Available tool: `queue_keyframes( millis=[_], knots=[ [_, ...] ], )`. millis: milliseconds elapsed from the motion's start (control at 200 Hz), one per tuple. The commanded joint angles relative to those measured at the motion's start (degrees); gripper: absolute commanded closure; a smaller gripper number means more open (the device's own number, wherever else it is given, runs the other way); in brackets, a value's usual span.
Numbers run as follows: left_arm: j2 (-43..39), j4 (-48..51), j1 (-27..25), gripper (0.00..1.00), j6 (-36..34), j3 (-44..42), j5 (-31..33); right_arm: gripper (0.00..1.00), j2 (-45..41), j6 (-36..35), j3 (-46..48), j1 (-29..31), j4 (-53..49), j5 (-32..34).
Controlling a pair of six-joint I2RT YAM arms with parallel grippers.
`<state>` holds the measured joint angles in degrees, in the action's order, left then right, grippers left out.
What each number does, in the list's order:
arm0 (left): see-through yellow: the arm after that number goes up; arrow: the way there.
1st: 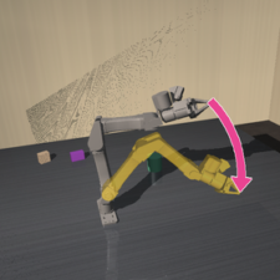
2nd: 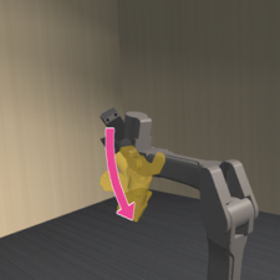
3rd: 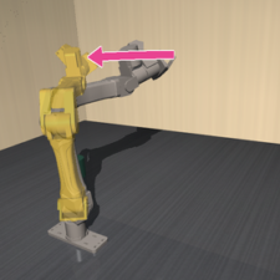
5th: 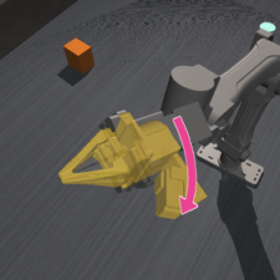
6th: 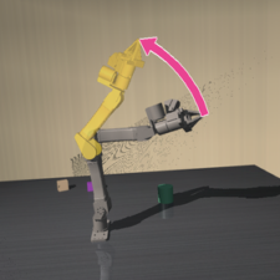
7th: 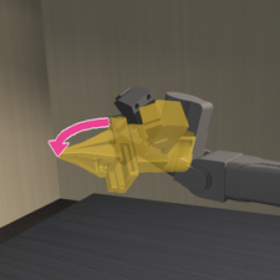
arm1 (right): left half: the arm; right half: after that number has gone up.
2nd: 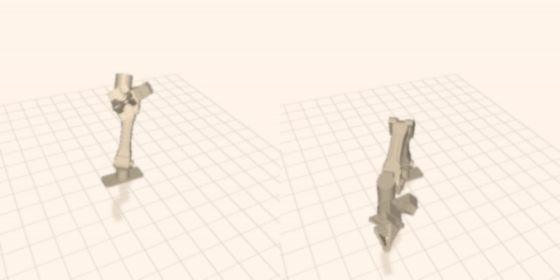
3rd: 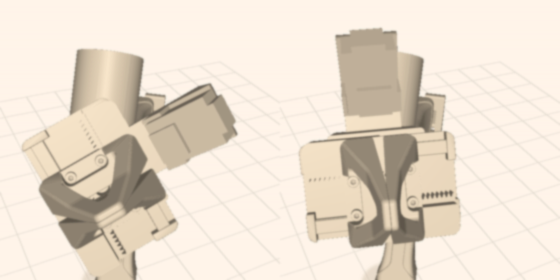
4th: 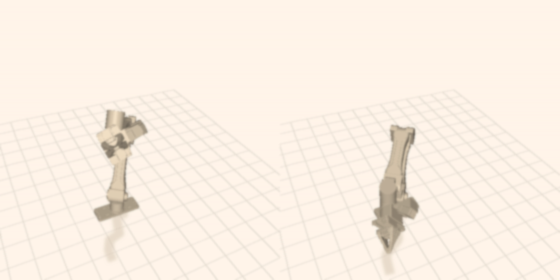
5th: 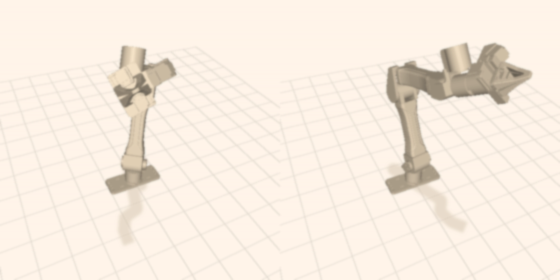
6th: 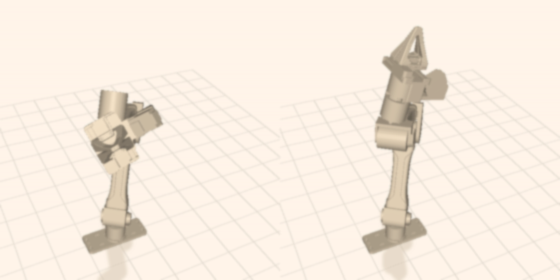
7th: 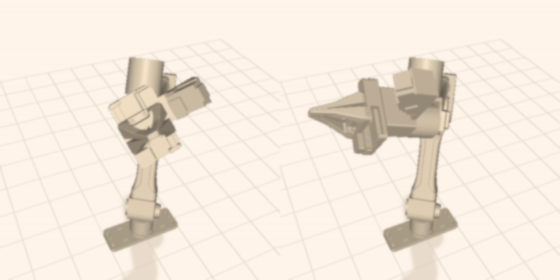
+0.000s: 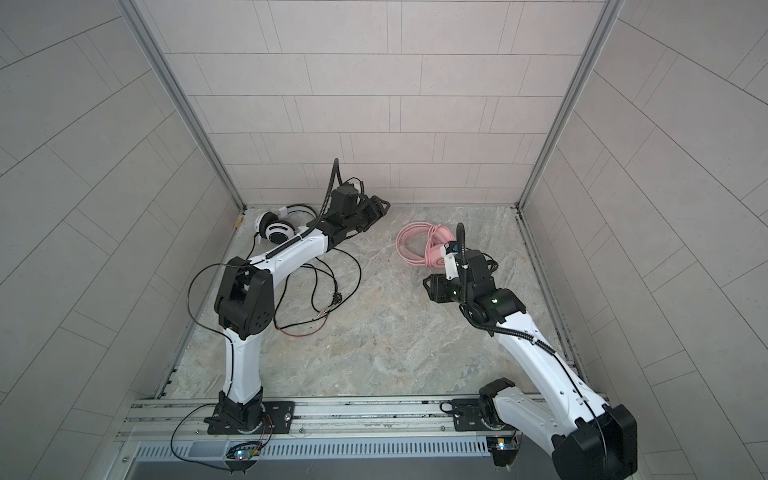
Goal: Wrap the headphones
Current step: 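Lower the pink headset onto the table and open the left gripper, then move the left gripper to the white headphones while the right draws back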
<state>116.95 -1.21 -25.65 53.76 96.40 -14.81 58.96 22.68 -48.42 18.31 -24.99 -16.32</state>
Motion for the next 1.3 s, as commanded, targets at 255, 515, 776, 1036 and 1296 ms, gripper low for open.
queue_keyframes(
  millis=[255, 515, 776, 1036, 1296],
  knots=[
    [-14.56, 10.77, 17.05, 0.27, -10.62, -14.47, -2.58, 0.43, 12.14, -0.05, 0.23, 3.05, 13.2, -4.72],
    [-9.7, 29.53, 24.89, 0.27, -22.23, -1.83, 1.04, 0.43, 16.08, -1.81, 0.87, 12.15, 17.06, -1.22],
    [4.63, 43.46, 27.5, 0.3, -27.25, 19.64, 1.92, 0.43, 16.16, -5.83, 4.06, 17.73, 20.58, 1.39],
    [12.99, 43.78, 28.76, 0.3, -34.19, 28.49, 9.68, 0.43, 13.13, -8.69, 10.61, 22.8, 29.52, 8.52],
    [20.69, 43.18, 30.88, 0.3, -38.95, 35.6, 13.97, 0.43, 14.4, -11.68, 11.9, 27.04, 33.4, 10.33]
  ],
)
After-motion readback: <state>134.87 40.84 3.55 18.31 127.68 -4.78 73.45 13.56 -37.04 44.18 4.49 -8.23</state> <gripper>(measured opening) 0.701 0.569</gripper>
